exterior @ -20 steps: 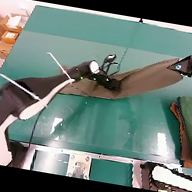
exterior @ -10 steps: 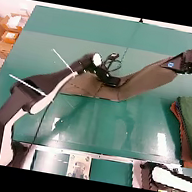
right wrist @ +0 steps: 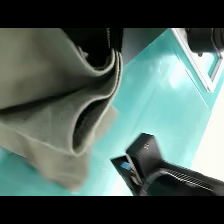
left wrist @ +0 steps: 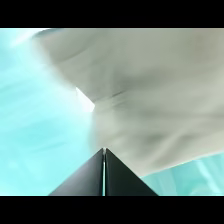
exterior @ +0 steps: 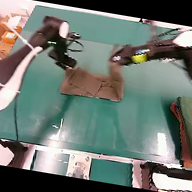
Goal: Fold the shirts.
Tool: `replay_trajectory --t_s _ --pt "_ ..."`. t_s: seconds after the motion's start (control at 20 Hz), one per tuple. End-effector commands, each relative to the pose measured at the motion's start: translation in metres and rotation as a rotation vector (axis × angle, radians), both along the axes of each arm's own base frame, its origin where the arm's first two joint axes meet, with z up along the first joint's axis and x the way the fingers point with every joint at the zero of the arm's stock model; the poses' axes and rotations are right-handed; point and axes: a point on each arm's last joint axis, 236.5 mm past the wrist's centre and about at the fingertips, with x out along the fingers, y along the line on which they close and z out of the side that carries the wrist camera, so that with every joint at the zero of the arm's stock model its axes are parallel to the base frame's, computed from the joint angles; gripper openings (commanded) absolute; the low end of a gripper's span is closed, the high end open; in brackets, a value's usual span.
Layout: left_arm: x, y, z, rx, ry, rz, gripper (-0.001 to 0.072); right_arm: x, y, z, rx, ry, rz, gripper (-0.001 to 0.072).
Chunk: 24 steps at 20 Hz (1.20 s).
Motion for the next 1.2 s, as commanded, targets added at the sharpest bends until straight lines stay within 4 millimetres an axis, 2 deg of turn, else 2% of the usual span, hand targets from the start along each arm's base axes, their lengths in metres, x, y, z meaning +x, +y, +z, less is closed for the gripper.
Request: replay_trajectory --t_s 0.0,0.05,0.1,0.15,0.2,0.25,0.3,0.35,0.5,0.6,0.7,0.8,0.9,1.0,1.15 --pt "-0.020 0.090 0.017 0.129 0.004 0.114 0.0033 -0.005 0.115 -0.060 0.040 -0.013 0.008 0.0014" --pt "-0.023 0.108 0.020 0.133 -0.001 0.145 0.0033 -0.008 0.140 -0.085 0.032 -0.011 0.002 0.0047" --pt "-0.025 0.125 0.024 0.129 -0.012 0.185 0.0033 -0.012 0.162 -0.114 0.017 -0.010 -0.008 0.0282" --pt "-0.027 0.140 0.030 0.126 -0.021 0.215 0.0033 -0.016 0.176 -0.136 0.003 -0.007 -0.014 0.0471" --pt "-0.028 0.155 0.036 0.124 -0.036 0.254 0.0033 -0.019 0.180 -0.152 -0.014 0.004 -0.009 0.0490" --pt "-0.030 0.169 0.042 0.118 -0.049 0.284 0.0033 -0.019 0.175 -0.156 -0.028 0.017 0.001 0.0490" --pt "-0.032 0.179 0.047 0.111 -0.057 0.310 0.0033 -0.013 0.156 -0.152 -0.049 0.030 0.015 0.0489" --pt "-0.034 0.188 0.050 0.104 -0.062 0.330 0.0033 -0.002 0.130 -0.146 -0.077 0.048 0.014 0.0489" --pt "-0.038 0.204 0.053 0.072 -0.067 0.378 0.0033 0.046 0.018 -0.121 -0.124 0.134 -0.122 0.0489" --pt "-0.039 0.205 0.053 0.067 -0.062 0.383 0.0033 0.066 -0.055 -0.107 -0.120 0.191 -0.220 0.0489" --pt "-0.040 0.202 0.054 0.058 -0.060 0.380 0.0033 0.071 -0.118 -0.112 -0.119 0.277 -0.325 0.0489" --pt "-0.040 0.201 0.054 0.052 -0.060 0.380 0.0033 0.058 -0.158 -0.142 -0.125 0.386 -0.391 0.0500" --pt "-0.040 0.199 0.054 0.047 -0.059 0.378 0.0033 0.032 -0.167 -0.183 -0.135 0.493 -0.416 0.0510" --pt "-0.039 0.194 0.054 0.028 -0.059 0.378 0.0033 0.016 -0.149 -0.213 -0.102 0.527 -0.415 0.0510" --pt "-0.038 0.189 0.053 0.004 -0.058 0.378 0.0033 0.007 -0.109 -0.236 -0.042 0.557 -0.383 0.0509"
